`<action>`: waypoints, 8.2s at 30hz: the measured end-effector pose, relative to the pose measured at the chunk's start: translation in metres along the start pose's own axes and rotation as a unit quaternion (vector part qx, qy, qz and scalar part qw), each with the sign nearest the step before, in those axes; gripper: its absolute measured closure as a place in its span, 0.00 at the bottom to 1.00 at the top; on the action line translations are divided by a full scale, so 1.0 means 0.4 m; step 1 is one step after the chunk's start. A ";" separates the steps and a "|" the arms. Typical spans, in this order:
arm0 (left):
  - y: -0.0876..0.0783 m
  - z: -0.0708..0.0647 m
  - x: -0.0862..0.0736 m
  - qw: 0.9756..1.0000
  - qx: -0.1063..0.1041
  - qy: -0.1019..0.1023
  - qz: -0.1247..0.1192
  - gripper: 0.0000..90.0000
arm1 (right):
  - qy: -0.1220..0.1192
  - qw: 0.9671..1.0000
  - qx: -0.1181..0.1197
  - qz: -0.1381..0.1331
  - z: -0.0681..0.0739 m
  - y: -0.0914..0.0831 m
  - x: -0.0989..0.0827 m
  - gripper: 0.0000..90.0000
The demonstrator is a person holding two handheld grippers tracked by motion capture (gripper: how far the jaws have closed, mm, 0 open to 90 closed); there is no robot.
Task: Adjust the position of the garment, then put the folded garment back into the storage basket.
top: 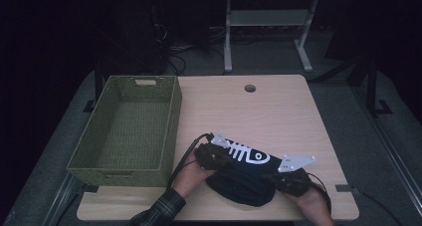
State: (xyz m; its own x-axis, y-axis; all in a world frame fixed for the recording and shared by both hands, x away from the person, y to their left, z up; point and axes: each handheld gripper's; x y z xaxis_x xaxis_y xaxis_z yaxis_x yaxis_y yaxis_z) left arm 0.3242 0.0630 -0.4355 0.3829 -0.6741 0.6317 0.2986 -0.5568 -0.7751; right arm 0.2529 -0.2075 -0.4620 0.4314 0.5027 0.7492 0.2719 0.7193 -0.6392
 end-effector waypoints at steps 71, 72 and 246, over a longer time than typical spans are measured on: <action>0.039 0.080 -0.034 0.996 -0.028 -0.082 0.029 0.36 | 0.110 0.978 -0.176 -0.004 -0.126 -0.112 -0.134 0.14; 0.039 0.080 -0.034 0.996 -0.031 -0.082 0.028 0.39 | 0.110 0.978 -0.176 -0.004 -0.126 -0.112 -0.134 0.14; -0.793 0.374 -0.167 0.967 0.078 -0.241 -0.036 0.77 | 0.113 0.978 -0.177 -0.003 -0.128 -0.110 -0.132 0.14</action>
State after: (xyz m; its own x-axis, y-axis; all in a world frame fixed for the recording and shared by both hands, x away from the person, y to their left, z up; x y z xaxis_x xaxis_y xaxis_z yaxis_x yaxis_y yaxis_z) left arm 0.3346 0.3575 -0.2335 0.7075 -0.3106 0.6348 0.4537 -0.4891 -0.7449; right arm 0.2622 -0.2901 -0.4823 0.5969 0.3516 0.7212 0.5387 0.4906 -0.6850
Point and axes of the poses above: each handheld gripper's, and its own axes: y roughly forward along the jaws, x roughly out of its top, z roughly to its left, and after that the axes turned 6 degrees about x, right-handed
